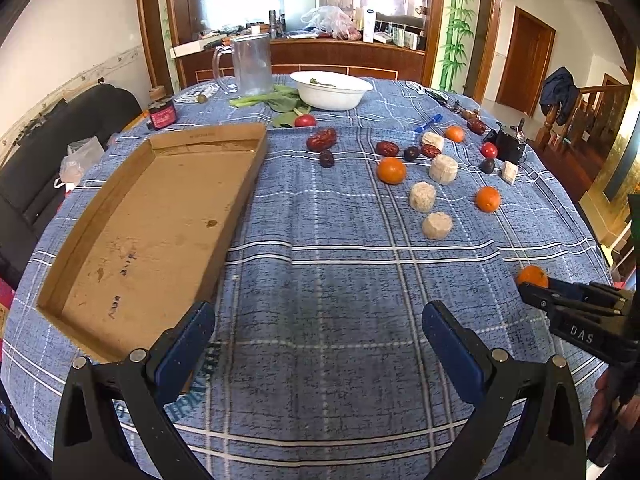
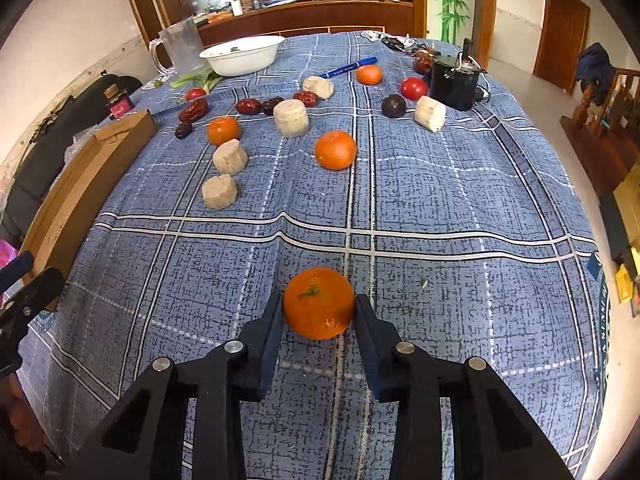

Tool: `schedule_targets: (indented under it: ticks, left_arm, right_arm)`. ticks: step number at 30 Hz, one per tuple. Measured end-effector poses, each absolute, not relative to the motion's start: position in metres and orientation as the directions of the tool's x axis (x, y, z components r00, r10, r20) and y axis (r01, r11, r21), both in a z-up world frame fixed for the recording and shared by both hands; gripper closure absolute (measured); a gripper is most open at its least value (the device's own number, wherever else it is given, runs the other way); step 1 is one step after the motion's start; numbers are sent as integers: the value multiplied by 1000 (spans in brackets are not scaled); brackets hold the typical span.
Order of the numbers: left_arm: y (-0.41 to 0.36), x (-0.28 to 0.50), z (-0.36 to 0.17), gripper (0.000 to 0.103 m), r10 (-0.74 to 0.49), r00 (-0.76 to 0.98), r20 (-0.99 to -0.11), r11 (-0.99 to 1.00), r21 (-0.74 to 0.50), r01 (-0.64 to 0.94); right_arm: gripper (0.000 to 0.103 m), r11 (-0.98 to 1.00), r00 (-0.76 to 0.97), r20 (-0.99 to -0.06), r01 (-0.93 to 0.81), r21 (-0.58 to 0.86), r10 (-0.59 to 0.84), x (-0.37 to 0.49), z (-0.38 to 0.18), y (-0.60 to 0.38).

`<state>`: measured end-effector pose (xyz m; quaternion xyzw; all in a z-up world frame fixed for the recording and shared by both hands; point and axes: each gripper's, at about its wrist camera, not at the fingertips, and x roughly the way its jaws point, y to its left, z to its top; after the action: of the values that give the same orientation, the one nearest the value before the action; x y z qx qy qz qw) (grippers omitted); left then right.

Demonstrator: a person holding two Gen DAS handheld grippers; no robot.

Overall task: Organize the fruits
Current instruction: 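Close the right gripper on the orange while the left gripper grasps a tan round cake, then carry the orange and tan cake into the cardboard tray and open both grippers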

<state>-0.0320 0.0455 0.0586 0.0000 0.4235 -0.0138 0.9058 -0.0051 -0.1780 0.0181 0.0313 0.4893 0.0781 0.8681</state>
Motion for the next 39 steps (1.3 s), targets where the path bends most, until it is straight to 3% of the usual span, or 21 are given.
schedule_targets:
  ticks: [8, 15, 18, 20, 29, 39]
  left_arm:
    - [4, 7, 54, 0, -60, 599, -799, 996, -7, 90]
    - [-33, 52, 39, 1, -132, 525, -841, 989, -78, 124]
    - [-42, 69, 28, 14, -158, 477, -865, 986, -112, 123]
    - [-46, 75, 19, 36, -180, 431, -884, 982, -137, 128]
    - [-60, 84, 13, 74, -162, 455, -876, 980, -87, 180]
    - [-44, 67, 18, 75, -240, 439, -866, 963, -158, 217]
  right_arm:
    - [66, 990, 553, -822, -102, 99, 139, -23, 29, -190]
    - [66, 993, 575, -811, -106, 51, 103, -33, 30, -202]
    - [66, 993, 585, -804, -109, 53, 107, -36, 29, -207]
    - [66, 992, 584, -803, -108, 68, 118, -36, 28, -210]
    - [66, 988, 574, -804, -98, 121, 155, -34, 18, -219]
    - [66, 984, 584, -792, -113, 139, 179, -33, 18, -216]
